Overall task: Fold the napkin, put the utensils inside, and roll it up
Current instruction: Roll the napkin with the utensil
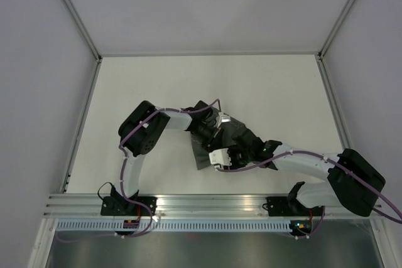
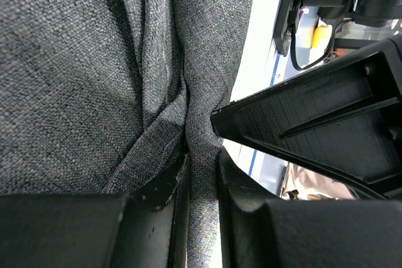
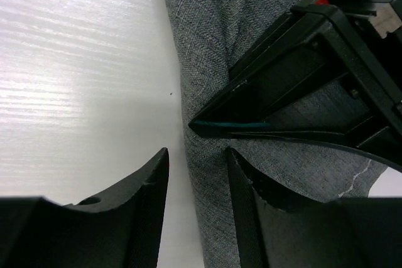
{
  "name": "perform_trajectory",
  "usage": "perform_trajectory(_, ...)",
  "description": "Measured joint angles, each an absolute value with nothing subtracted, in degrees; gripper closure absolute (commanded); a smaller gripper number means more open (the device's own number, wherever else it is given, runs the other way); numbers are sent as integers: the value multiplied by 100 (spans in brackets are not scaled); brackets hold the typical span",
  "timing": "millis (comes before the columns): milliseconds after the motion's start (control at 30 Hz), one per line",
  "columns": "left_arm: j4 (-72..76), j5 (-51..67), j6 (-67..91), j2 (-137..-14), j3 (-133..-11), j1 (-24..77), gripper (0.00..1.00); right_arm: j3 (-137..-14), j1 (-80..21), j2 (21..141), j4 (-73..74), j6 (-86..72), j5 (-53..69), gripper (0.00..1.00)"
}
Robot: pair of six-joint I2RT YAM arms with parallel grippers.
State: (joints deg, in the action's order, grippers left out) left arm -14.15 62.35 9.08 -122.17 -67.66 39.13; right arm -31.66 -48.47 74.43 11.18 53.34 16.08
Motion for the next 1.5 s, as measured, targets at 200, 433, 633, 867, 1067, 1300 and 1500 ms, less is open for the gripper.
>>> perform_trajectory(200,-1468,6261,915,-12221,-6766,3876,97,-3249,-4856,7575,996,5284,1503,61)
perform_trajectory(433,-1494,6294,923,-12232,-6766,3844,98,-3310,-4842,7719,985,5249,1450,41)
perform_trajectory(633,-1492,6359,926,-12265,-6766,3846,98,-3293,-4777,7758,1011,5275,1422,40)
perform_trajectory(867,-1492,6366,932,-12269,-6766,3844,98,-3411,-4777,7878,1131,5295,1470,45)
perform_trajectory(1067,-1500,6388,974,-12276,-6753,3844,90,-3562,-4685,8027,1188,5352,1527,71)
perform_trajectory(1300,-755,6455,1599,-12164,-6366,3756,65,-4032,-4213,8396,1737,5411,2226,89)
perform_trajectory(1500,294,5835,2550,-11577,-5664,3667,60,-4606,-3754,8903,2429,5590,2877,91)
